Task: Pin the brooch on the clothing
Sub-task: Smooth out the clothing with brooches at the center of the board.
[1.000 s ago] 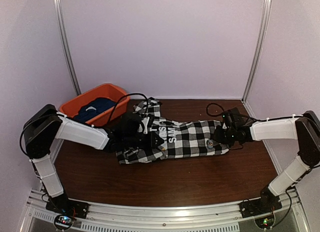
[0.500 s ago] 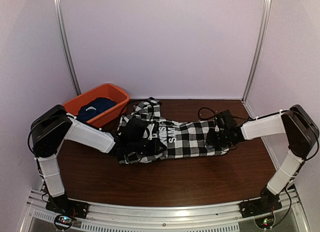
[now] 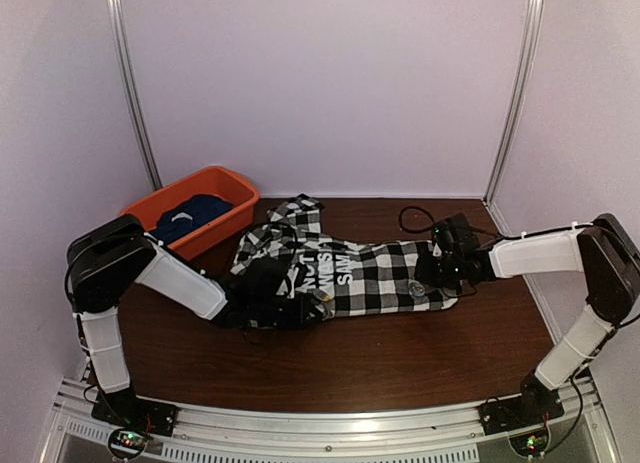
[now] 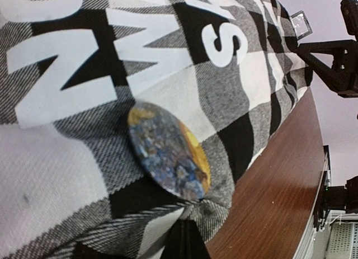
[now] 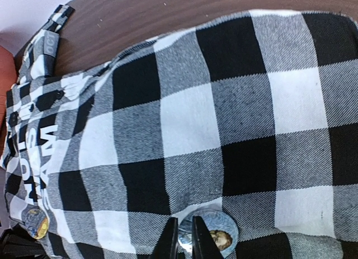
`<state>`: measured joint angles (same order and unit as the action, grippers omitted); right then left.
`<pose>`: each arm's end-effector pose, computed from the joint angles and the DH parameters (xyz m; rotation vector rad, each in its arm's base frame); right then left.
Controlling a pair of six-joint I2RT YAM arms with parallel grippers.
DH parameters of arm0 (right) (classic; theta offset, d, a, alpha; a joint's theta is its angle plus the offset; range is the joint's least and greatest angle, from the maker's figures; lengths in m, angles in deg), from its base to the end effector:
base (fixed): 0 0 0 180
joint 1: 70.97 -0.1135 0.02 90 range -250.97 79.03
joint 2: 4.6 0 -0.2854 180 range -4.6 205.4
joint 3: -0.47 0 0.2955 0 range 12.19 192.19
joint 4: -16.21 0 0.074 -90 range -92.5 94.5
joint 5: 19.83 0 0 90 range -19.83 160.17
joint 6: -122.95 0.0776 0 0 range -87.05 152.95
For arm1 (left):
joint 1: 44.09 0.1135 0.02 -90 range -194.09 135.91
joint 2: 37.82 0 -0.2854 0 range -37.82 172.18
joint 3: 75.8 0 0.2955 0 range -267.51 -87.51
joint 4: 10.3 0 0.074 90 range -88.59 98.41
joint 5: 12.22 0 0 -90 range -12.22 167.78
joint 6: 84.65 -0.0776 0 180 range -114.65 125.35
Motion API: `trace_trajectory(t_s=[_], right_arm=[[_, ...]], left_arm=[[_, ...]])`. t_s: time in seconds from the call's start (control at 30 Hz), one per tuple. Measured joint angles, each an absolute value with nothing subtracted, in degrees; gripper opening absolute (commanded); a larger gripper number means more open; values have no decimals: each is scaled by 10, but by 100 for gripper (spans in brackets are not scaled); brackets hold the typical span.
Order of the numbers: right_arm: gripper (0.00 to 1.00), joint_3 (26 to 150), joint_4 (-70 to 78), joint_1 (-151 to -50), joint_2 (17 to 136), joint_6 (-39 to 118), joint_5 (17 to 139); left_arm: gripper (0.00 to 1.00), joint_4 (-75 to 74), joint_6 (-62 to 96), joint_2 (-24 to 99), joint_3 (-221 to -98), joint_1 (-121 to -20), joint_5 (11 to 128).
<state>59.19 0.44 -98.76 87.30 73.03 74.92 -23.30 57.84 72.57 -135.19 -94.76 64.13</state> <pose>0.3298 0.1811 0.1229 0.2311 2.5127 0.6141 0.2540 -0.3389 0.0594 0.1067 2.5145 -1.1470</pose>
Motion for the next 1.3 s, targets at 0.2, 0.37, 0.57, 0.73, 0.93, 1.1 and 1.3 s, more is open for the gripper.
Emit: trace_trajectory(t_s=[0.2, 0.37, 0.57, 0.73, 0.93, 1.1, 1.3], right_arm=[[14, 597, -18, -989, 820, 717, 729], [16, 598, -28, -989, 805, 713, 723], [17, 598, -40, -989, 801, 712, 718], [17, 598, -57, -989, 782, 706, 708], [19, 598, -73, -989, 744, 705, 697], [22, 598, -84, -990, 724, 706, 697], [45, 598, -111, -991, 682, 694, 697]], left_arm=[[2, -273, 580, 718, -1350, -948, 629], [2, -261, 560, 680, -1370, -948, 638], [1, -221, 509, 676, -1448, -947, 687], [1, -197, 501, 704, -1461, -944, 696], [0, -176, 505, 727, -1425, -943, 697], [1, -177, 514, 733, -1401, -943, 697], [42, -198, 523, 715, -1378, -938, 689]])
